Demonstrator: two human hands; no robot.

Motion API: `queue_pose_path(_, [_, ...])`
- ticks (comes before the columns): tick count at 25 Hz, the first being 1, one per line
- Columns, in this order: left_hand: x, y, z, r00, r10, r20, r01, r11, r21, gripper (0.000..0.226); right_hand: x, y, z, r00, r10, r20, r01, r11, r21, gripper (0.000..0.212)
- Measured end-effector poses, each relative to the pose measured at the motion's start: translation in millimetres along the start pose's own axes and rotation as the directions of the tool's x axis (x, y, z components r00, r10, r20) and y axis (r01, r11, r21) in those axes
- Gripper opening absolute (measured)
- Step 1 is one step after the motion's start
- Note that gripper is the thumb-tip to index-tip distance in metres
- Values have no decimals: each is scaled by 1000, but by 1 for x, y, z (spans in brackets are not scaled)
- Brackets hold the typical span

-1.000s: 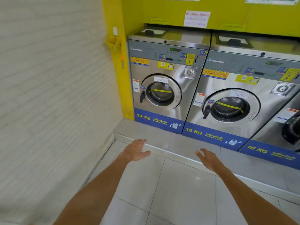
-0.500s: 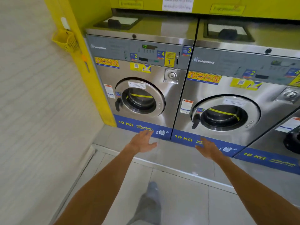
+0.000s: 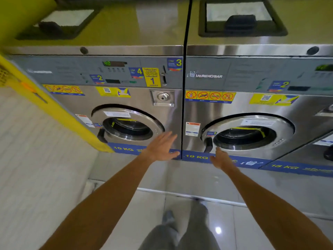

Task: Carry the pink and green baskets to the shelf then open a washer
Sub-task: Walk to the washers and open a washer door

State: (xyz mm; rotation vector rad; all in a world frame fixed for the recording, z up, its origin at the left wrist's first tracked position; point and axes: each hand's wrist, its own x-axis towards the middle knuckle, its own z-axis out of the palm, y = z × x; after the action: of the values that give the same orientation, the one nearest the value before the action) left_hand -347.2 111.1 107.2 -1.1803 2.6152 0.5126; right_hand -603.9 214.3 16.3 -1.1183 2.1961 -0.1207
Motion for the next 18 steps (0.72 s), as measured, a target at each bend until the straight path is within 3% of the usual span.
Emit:
queue_pose_path(3, [55, 9, -23, 999, 30, -40, -28, 998, 55, 88, 59, -4, 0, 999, 30, 24, -33, 991, 132, 43])
queue_pose_path(10, [110, 23, -17, 1000, -16, -8, 17, 997, 70, 88, 142, 1, 15, 979, 112, 172, -166, 927, 336, 42])
queue_pose_path(18, [122, 23, -3, 998, 19, 62, -23, 997, 69, 92, 134, 6, 21, 993, 100, 61, -116, 898, 424, 45])
